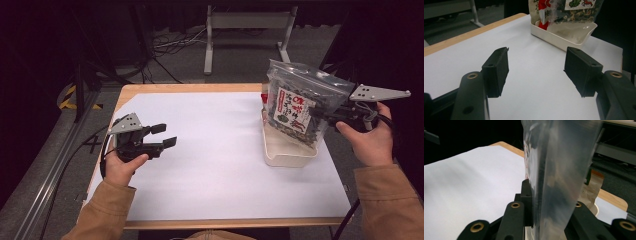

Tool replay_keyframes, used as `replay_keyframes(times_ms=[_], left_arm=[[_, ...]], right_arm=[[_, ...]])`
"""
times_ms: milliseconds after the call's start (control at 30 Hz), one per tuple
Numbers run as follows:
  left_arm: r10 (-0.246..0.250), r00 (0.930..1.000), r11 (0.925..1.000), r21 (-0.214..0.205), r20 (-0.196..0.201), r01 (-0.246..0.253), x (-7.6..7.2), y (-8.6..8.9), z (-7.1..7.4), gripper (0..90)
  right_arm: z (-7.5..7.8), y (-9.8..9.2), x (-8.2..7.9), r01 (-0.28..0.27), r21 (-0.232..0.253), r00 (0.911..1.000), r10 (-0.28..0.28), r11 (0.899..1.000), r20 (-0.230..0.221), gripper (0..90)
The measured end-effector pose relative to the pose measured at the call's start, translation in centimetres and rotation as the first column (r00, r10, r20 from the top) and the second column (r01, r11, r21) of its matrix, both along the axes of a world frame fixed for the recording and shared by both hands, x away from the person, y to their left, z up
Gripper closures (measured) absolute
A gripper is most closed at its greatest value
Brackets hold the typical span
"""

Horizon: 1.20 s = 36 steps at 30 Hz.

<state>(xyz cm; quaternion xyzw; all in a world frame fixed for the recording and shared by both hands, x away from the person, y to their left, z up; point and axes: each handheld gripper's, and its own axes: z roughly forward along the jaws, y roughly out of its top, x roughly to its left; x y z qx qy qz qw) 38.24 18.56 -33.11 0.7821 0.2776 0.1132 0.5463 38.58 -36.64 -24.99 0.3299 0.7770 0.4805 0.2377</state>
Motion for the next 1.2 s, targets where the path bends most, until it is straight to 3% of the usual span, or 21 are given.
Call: replay_keyframes(times_ms=[500, 1200], left_arm=[[0.004, 1.0000, 1.0000, 0.000, -0.004, -0.004, -0.1, 0.0, 0.0, 36.3], [0.005, 1.0000, 0.9999, 0.009, -0.004, -0.005, -0.1, 0.2, -0.2, 35.9]], right_arm=[[-1.4, 0.0, 0.5, 0.036, -0.026, 0.9991, -0.037, 0.999, -0.021, 75.9], [-3.5, -0.2, 0.5, 0.032, -0.005, 0.9991, -0.032, 0.999, -0.029, 76.0]])
